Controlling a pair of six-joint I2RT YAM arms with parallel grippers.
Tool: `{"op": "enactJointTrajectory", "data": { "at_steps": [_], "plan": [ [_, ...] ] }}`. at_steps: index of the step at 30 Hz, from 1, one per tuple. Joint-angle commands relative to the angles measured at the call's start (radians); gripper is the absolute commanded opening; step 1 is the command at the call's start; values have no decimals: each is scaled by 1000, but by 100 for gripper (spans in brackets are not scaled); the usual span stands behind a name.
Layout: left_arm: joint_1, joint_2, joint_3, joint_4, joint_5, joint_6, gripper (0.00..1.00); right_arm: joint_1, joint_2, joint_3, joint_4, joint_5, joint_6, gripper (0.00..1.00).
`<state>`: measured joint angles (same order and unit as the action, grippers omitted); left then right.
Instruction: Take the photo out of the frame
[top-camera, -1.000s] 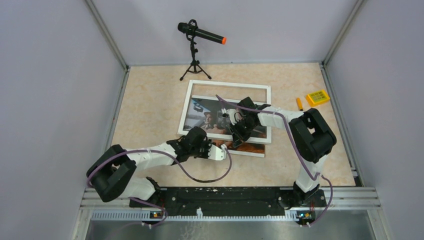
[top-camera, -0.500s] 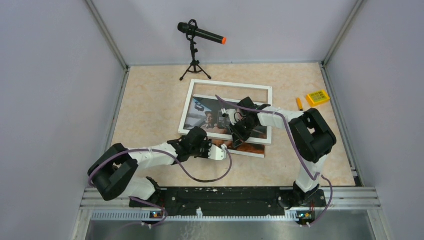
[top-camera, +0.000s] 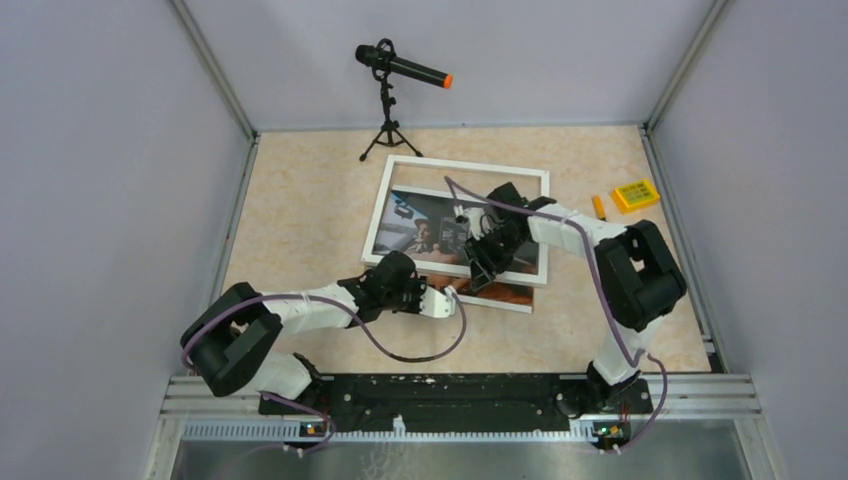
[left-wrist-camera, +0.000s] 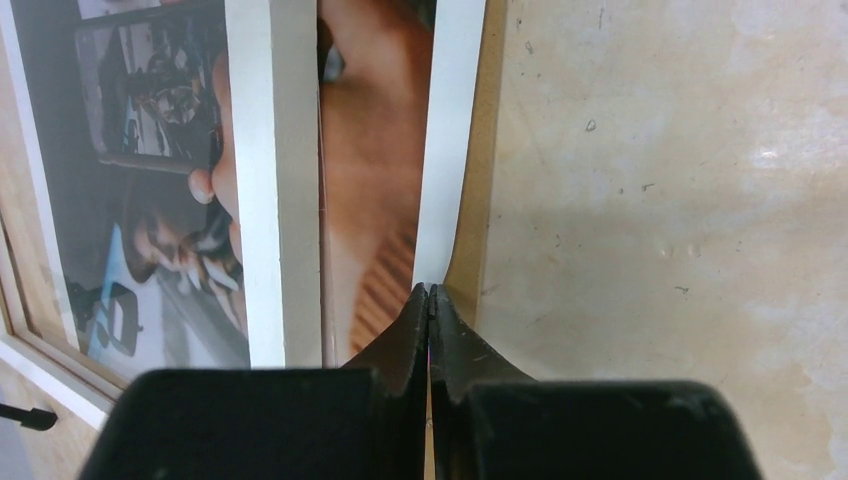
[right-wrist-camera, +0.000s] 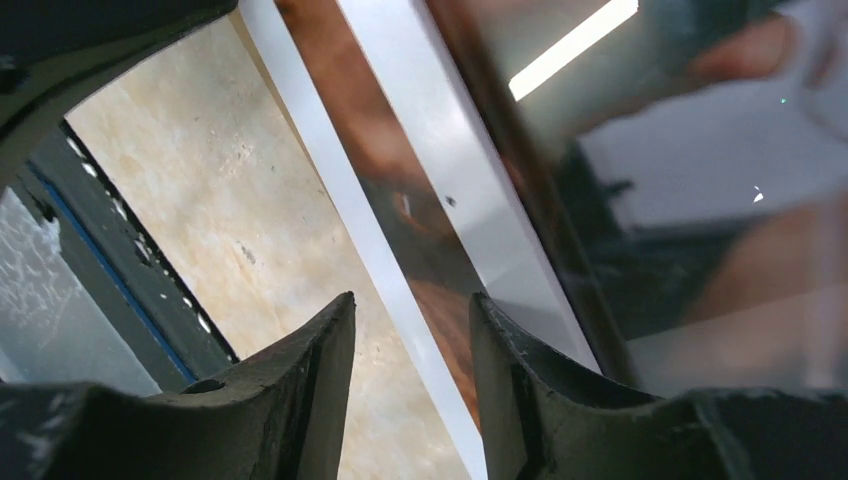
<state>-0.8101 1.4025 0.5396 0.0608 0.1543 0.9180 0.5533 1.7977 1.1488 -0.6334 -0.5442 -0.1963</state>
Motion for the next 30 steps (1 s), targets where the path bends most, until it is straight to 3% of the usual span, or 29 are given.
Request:
{"op": "enactJointTrajectory", "data": {
  "at_steps": [1, 5, 13, 21, 30],
  "plan": [
    [-14, 24, 46, 39, 52, -17, 0, -130, -140, 30, -57, -88, 14, 46],
    [-27, 54, 69, 51, 62, -33, 0, -270, -216, -15, -96, -156, 12, 46],
    [-57, 103, 110, 86, 46, -65, 0, -444, -253, -69, -231, -137, -57, 47],
    [-67, 142, 146, 96, 36, -122, 0, -643, -177, -36, -396, -172, -136, 59],
    [-109, 174, 178, 109, 9, -158, 0, -684, -57, -31, -354, -186, -12, 58]
  ]
}}
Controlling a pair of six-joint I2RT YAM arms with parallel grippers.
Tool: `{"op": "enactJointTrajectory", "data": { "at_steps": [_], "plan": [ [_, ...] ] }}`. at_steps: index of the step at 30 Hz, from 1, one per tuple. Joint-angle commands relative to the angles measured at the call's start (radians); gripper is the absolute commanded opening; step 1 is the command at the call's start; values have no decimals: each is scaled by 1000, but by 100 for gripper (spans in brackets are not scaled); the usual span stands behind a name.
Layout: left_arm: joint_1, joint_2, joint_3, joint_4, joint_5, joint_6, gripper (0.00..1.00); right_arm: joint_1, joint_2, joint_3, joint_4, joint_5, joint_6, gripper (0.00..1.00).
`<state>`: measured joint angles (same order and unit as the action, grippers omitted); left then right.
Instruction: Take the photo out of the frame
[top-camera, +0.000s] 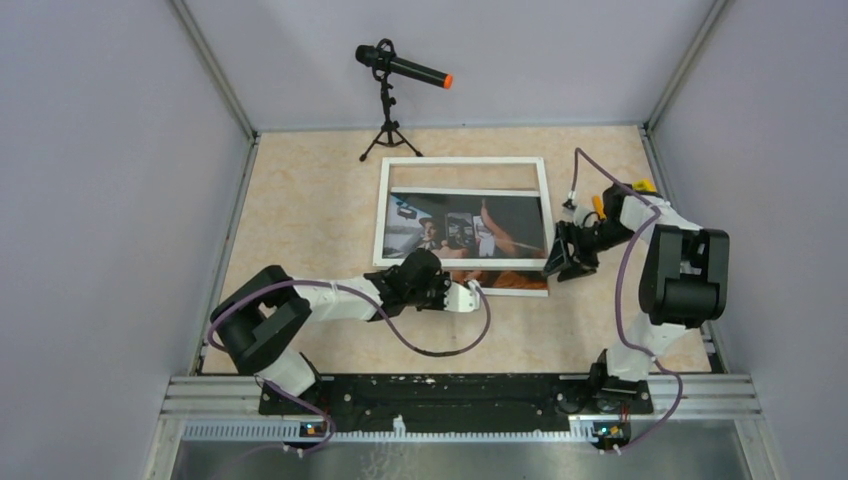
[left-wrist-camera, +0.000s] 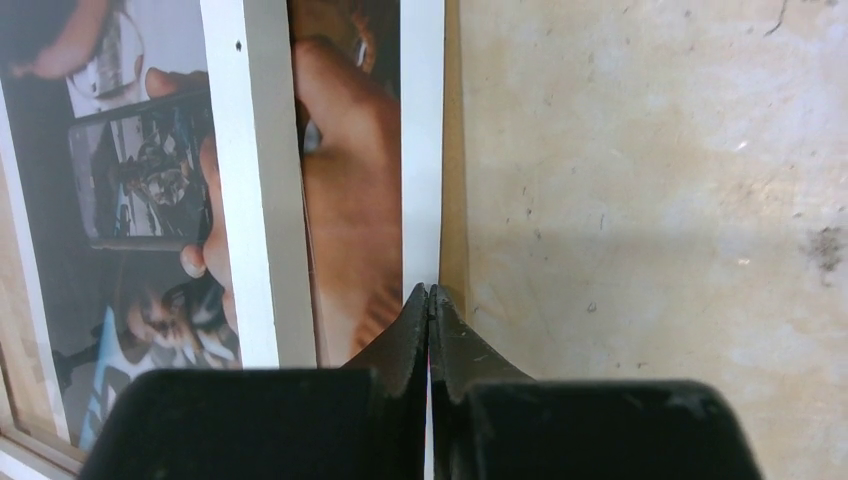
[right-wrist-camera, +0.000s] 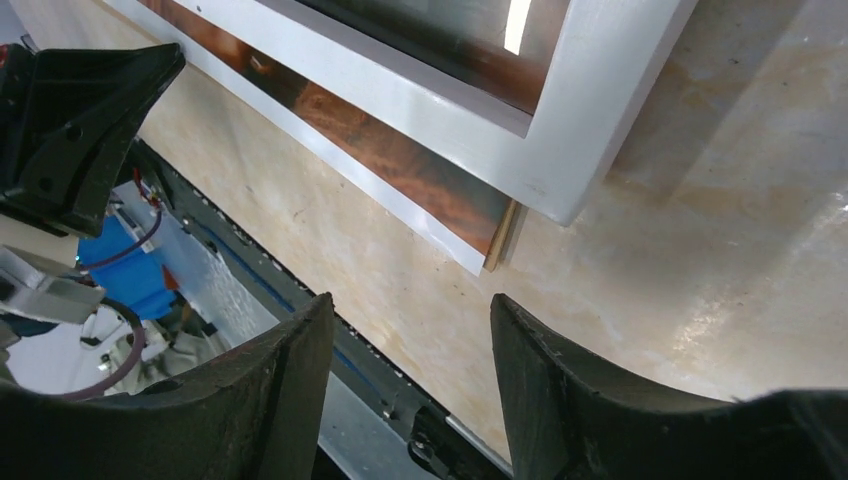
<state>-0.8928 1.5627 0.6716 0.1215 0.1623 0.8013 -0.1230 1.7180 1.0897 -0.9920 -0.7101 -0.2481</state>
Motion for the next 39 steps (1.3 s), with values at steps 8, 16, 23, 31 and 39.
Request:
{"op": "enactJointTrajectory", "data": {
  "at_steps": [8, 16, 23, 31, 39],
  "plan": [
    [-159, 35, 151, 93, 9, -154, 44, -44, 54, -13, 61, -15, 63, 55],
    [-281, 293, 333, 225, -92, -157, 45, -61, 114, -38, 109, -82, 52, 51],
    [-311, 454, 419, 295, -169, -100, 37, -61, 136, -51, 106, -106, 46, 50],
    [-311, 511, 448, 350, -249, -77, 24, -61, 159, -46, 92, -122, 35, 47],
    [-309, 464, 483, 330, -222, -111, 3, -61, 158, -43, 87, -138, 32, 43]
  ]
}}
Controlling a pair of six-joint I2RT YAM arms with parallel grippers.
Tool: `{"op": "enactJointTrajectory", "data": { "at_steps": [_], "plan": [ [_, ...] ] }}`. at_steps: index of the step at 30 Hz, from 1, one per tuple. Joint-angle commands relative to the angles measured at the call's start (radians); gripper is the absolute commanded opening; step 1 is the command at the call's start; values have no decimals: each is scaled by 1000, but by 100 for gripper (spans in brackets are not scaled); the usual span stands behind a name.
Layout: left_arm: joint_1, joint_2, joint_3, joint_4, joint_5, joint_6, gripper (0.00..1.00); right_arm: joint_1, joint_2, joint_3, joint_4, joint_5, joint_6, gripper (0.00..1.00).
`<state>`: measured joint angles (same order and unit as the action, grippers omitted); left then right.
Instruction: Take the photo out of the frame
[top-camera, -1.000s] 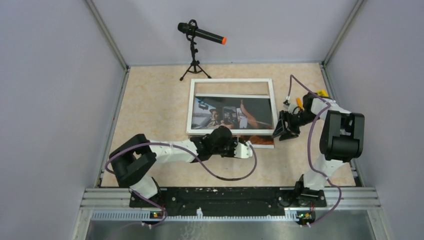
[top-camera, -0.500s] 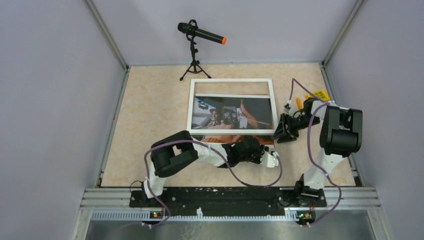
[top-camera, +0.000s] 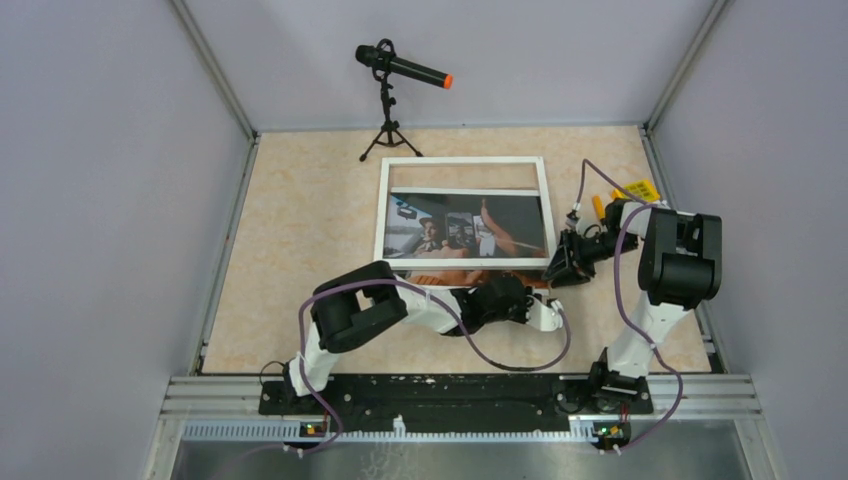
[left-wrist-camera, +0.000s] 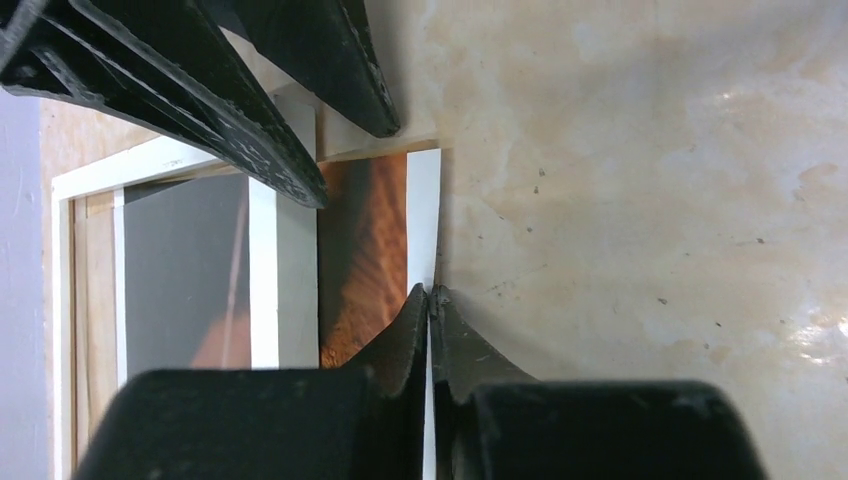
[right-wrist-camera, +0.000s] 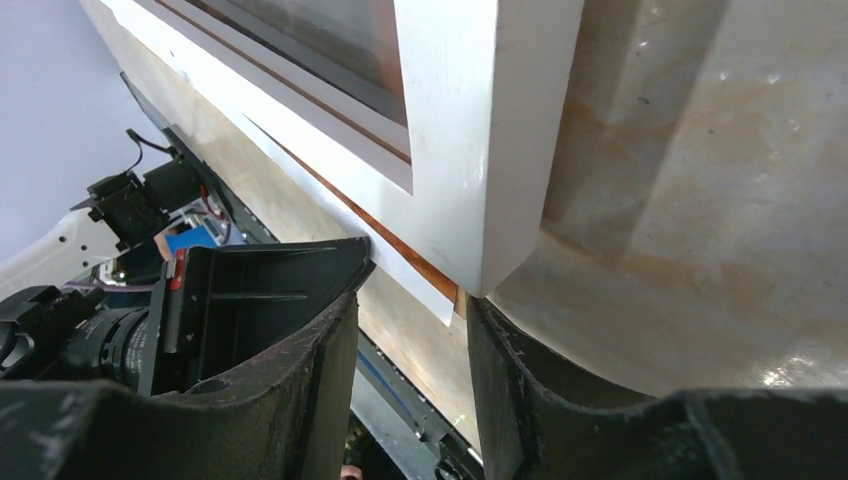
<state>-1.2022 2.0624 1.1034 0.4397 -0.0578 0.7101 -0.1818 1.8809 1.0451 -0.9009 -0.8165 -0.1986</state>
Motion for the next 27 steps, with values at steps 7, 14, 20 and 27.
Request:
{"op": "enactJointTrajectory", "data": {
  "at_steps": [7, 14, 20, 27],
  "plan": [
    [10, -36, 89, -9, 2, -52, 0, -2, -8, 1, -2, -31, -16, 43],
    [20, -40, 85, -8, 1, -55, 0, -2, 6, -5, 3, -65, -7, 41],
    [27, -42, 83, -7, 9, -56, 0, -2, 26, -9, 6, -116, -5, 24],
    [30, -32, 82, -29, 7, -69, 20, -4, 40, 7, -24, -139, -26, 0]
  ]
}}
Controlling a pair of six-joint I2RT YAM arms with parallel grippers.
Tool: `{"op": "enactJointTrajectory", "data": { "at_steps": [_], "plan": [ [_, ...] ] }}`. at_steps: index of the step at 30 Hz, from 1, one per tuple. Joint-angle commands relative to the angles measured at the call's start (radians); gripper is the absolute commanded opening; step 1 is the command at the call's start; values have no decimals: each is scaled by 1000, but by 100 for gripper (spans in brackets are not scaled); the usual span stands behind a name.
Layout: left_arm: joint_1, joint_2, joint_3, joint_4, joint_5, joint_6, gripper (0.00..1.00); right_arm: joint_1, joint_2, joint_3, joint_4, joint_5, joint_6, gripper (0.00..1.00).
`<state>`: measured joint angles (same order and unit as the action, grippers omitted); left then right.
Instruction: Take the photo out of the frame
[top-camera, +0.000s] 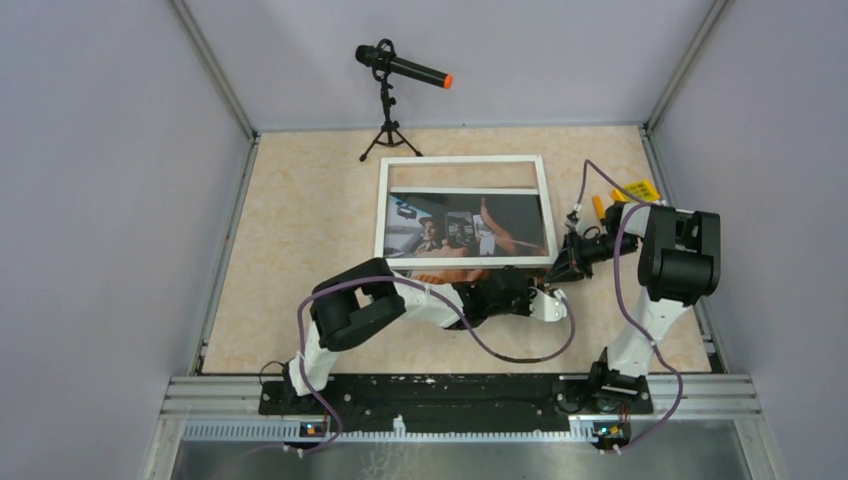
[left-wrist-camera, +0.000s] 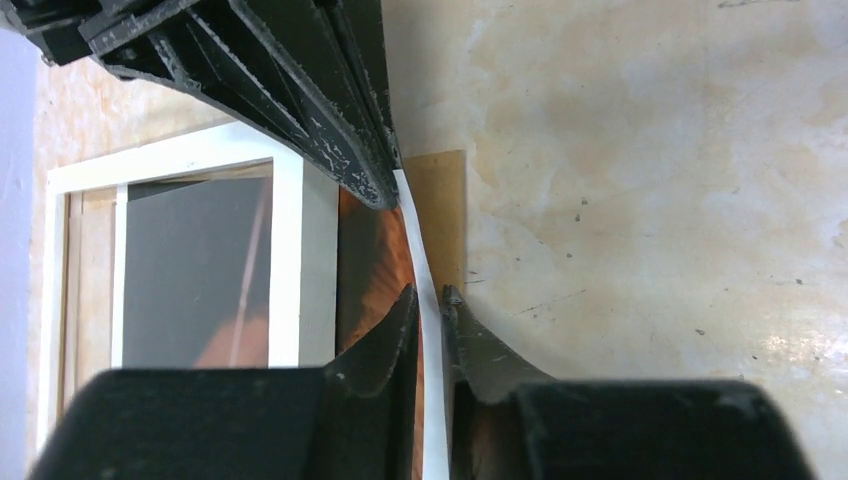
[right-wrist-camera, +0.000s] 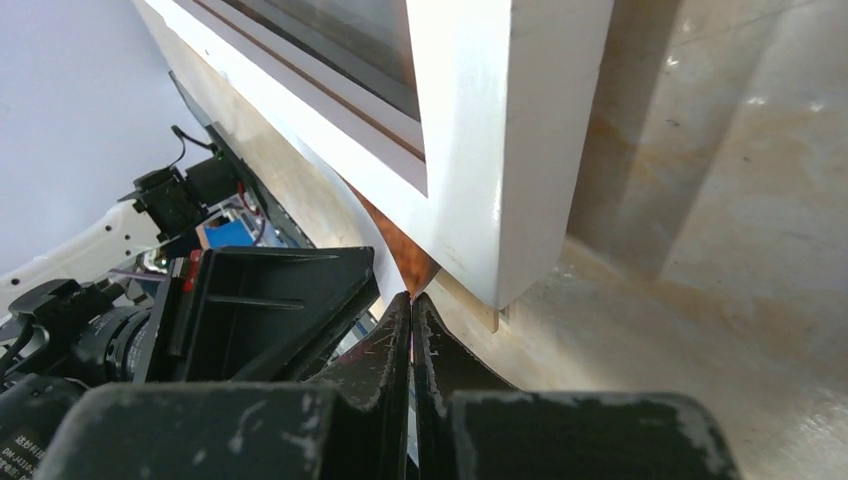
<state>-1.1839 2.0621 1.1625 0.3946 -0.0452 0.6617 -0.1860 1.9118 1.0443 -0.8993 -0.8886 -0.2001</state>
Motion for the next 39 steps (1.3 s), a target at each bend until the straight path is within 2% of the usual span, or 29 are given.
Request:
{"op": "enactJointTrajectory", "data": {
  "at_steps": [1, 8, 16, 27, 31, 34, 35, 38, 39],
  "plan": [
    [12, -29, 18, 19, -7, -20, 24, -1, 7, 7, -30, -76, -27, 0],
    [13, -9, 13, 30, -48, -14, 38, -25, -24, 5, -64, -158, -57, 0],
    [20, -17, -4, 14, -106, -10, 34, -45, -59, 1, -77, -186, -67, 0],
    [24, -55, -56, 1, -121, -41, 47, -50, -86, -13, -82, -213, -77, 0],
    [25, -41, -41, -9, -121, -53, 25, -50, -87, -10, -79, -205, -74, 0],
    [26, -33, -32, -10, -121, -58, 19, -49, -88, -5, -72, -192, -71, 0],
    [26, -33, -24, -15, -119, -60, 18, -50, -90, -5, -62, -169, -59, 2],
    [29, -35, -17, -26, -104, -68, 10, -50, -102, 4, -40, -93, -21, 38],
    [29, -37, -16, -26, -100, -70, 8, -49, -103, 5, -33, -75, -12, 45]
  ]
}}
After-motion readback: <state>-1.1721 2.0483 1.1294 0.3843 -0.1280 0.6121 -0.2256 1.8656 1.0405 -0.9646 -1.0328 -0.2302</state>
